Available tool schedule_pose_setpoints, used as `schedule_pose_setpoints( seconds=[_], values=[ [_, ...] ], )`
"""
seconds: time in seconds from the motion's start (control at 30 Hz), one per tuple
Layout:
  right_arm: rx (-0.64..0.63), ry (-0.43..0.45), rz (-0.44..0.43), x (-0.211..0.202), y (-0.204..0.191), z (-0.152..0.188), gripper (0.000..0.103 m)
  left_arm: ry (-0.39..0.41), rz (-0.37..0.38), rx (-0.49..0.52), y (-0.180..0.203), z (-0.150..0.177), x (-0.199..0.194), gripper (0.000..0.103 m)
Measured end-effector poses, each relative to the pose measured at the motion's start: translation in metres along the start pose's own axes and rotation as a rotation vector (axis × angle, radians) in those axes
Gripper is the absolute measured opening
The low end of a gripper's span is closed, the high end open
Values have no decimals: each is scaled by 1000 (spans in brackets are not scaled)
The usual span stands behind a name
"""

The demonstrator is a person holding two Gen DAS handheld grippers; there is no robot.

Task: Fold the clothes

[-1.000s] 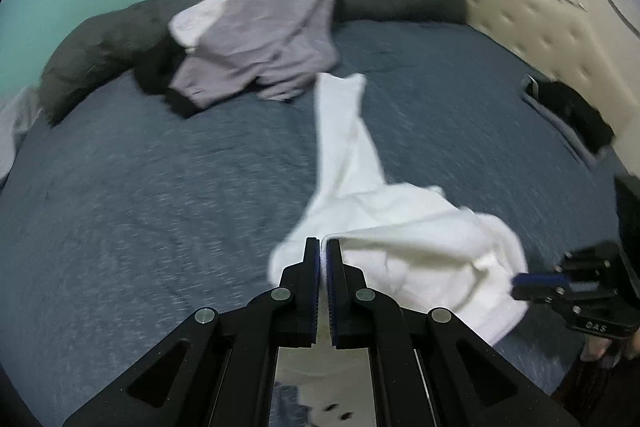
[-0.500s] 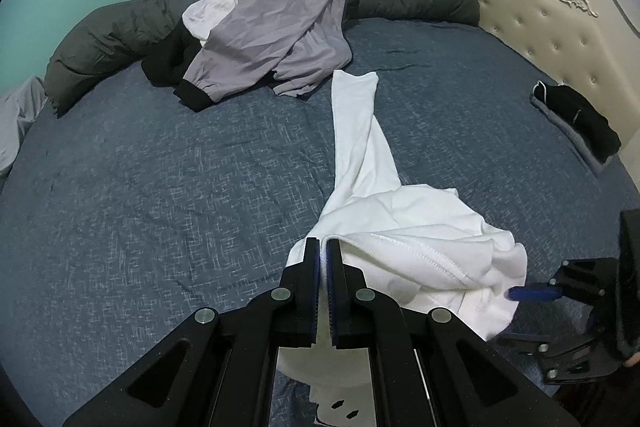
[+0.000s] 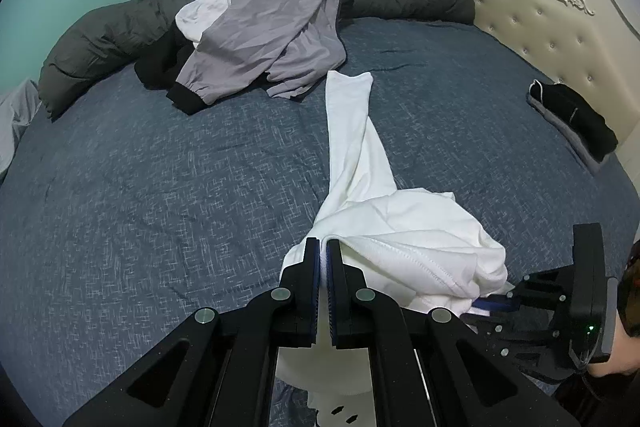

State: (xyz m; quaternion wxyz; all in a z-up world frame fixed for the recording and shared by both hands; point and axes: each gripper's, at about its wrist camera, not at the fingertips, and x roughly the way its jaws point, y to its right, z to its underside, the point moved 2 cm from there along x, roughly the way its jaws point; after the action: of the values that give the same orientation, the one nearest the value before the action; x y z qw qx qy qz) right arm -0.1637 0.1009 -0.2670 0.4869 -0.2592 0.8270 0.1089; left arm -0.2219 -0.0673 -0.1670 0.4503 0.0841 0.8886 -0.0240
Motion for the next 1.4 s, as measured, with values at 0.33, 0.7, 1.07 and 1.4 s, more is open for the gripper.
schedule_pose_setpoints(
  seconds=[0.33, 0.7, 1.07, 1.4],
  values=[
    [-2, 149, -6, -71, 3, -12, 7, 32, -6, -22, -4, -7, -31, 3],
    [40, 397, 26, -202, 24, -56, 6, 196, -38, -30, 6, -35, -141, 3],
    [28, 636, 107, -355, 26, -114, 6, 394, -102, 6, 32, -91, -287, 3],
    [-14, 840, 179, -517, 14, -161, 6, 575, -115, 35, 66, -158, -439, 3]
  ],
)
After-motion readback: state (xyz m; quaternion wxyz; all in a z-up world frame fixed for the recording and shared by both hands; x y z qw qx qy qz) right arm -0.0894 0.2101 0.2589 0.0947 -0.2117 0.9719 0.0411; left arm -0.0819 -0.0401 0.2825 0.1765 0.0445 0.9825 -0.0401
